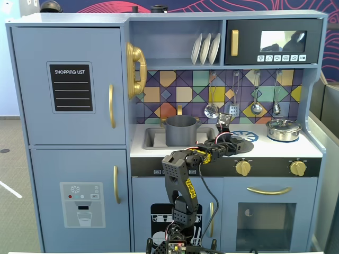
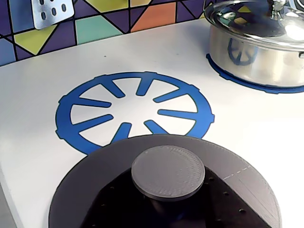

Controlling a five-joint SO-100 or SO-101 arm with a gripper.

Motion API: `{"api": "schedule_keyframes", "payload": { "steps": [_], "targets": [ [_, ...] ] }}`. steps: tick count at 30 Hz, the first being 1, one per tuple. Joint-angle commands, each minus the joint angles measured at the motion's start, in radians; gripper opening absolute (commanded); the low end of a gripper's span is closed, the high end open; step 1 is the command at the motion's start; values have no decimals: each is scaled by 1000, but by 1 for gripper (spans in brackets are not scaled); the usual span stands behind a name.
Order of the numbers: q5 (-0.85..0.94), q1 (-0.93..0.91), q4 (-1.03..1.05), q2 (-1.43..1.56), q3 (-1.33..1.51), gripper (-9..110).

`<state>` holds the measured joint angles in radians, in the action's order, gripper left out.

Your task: Pick up the lid from the counter and put it on the gray recipient

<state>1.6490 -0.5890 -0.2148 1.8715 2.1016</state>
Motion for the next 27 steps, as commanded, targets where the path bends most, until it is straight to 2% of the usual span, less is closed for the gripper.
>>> {"api": "schedule_keyframes", "payload": {
  "steps": [1, 17, 27],
  "targets": [
    [-3, 14, -44, 69, -60, 0],
    [32, 46, 28, 227, -120, 0],
    [28, 129, 272, 337, -262, 0]
  ]
}}
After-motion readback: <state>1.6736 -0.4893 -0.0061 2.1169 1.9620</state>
